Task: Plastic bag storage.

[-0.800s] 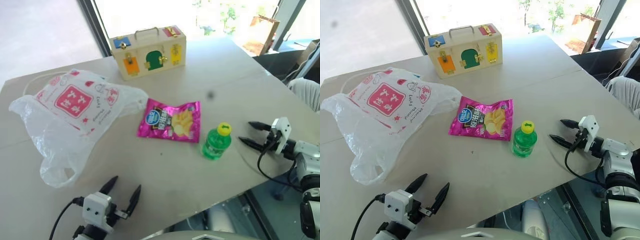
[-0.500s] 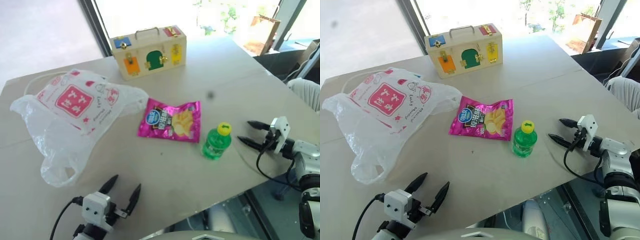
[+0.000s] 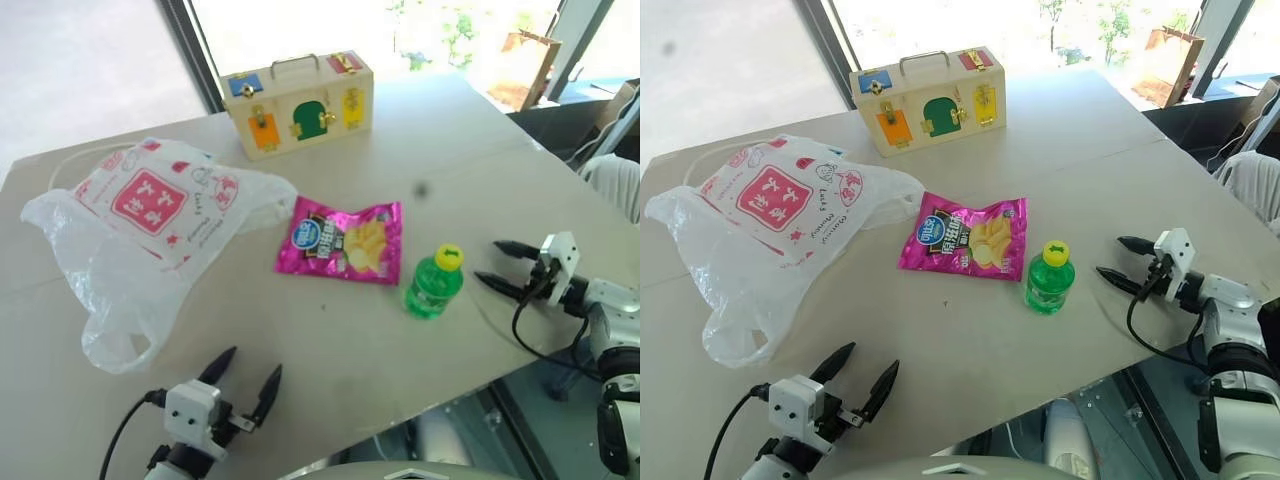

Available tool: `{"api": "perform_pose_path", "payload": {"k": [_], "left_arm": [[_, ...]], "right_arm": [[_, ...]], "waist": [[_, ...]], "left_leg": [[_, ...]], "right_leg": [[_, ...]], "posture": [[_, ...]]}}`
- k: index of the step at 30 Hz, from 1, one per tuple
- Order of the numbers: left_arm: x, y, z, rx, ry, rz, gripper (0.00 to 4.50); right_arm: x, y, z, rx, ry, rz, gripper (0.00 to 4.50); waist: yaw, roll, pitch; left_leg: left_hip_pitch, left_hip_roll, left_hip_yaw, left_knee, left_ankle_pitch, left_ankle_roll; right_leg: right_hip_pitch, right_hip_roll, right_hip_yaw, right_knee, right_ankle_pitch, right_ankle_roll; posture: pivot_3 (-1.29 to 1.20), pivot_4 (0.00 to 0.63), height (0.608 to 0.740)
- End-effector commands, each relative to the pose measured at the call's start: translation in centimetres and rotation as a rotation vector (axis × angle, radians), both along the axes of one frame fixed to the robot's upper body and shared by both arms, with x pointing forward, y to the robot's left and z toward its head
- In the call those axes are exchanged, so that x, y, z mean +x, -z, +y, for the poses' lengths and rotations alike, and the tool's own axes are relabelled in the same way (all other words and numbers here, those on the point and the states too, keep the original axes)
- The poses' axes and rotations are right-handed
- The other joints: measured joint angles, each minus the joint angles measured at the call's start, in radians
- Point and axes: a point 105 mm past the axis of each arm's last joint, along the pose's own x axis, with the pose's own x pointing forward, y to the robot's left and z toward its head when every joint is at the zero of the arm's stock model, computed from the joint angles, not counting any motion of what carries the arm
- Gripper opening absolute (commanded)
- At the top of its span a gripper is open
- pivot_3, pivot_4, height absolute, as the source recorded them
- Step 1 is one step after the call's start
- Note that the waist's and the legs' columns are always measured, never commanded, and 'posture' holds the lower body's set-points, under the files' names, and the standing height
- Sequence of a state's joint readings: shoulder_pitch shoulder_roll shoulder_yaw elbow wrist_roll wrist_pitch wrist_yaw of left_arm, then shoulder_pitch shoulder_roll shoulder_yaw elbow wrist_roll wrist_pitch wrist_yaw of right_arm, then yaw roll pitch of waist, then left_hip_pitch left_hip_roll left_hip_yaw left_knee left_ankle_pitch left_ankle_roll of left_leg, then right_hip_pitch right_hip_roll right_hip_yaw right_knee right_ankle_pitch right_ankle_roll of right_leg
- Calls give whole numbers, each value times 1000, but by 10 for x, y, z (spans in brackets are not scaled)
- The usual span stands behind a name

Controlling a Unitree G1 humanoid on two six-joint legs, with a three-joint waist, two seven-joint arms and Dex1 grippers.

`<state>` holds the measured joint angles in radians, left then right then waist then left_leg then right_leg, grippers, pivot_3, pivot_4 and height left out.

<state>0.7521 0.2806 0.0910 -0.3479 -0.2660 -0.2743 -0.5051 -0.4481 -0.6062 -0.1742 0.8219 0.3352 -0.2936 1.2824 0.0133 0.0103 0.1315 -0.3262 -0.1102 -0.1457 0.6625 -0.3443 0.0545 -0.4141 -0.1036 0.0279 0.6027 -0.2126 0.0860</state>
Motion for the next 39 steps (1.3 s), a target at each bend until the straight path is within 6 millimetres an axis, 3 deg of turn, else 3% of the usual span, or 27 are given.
{"api": "perform_pose_path", "payload": {"k": [1,12,16,19,22,29,32,39], "left_arm": [[0,-11,-1,10,-5,-28,4450],[8,-35,1,57,-99,-109,4450],[9,-47,12,81,-202,-134,4450],[8,-53,21,100,-278,-135,4450],[5,-59,29,106,-346,-150,4450],[-7,-65,49,190,-531,-195,4450],[-12,-67,63,225,-644,-215,4450],[0,-60,84,241,-732,-220,4450]], "right_arm": [[3,-9,0,3,-5,-35,4500],[7,-17,1,21,-13,-49,4500],[18,-53,-1,37,-21,-122,4500],[24,-94,8,84,-77,-169,4500],[12,-135,32,135,-234,-163,4500],[-37,-184,73,211,-519,-76,4500],[-60,-191,80,149,-630,-30,4500],[-68,-196,88,146,-667,-33,4500]], "waist": [[0,0,0],[0,-3,2],[-2,-3,4],[-2,-3,6],[1,-3,8],[15,-5,9],[28,-7,8],[34,-8,8]], "left_leg": [[0,0,0,0,0,0],[-1,0,0,1,0,0],[-1,0,1,2,0,0],[-1,0,1,3,0,0],[-4,0,0,3,0,0],[-8,0,-2,5,-1,2],[-15,-1,-2,9,-2,3],[-19,-2,-1,11,-2,3]], "right_leg": [[0,0,0,0,0,0],[0,0,0,1,0,0],[0,0,1,1,0,0],[-1,0,1,2,0,0],[-2,0,0,2,0,0],[-4,-1,-2,0,0,0],[-9,-1,-3,0,0,0],[-14,-2,-3,4,0,0]], "posture": [[0,150,740],[0,150,740],[0,150,740],[0,150,740],[0,150,740],[0,150,740],[0,150,740],[0,150,740]]}}
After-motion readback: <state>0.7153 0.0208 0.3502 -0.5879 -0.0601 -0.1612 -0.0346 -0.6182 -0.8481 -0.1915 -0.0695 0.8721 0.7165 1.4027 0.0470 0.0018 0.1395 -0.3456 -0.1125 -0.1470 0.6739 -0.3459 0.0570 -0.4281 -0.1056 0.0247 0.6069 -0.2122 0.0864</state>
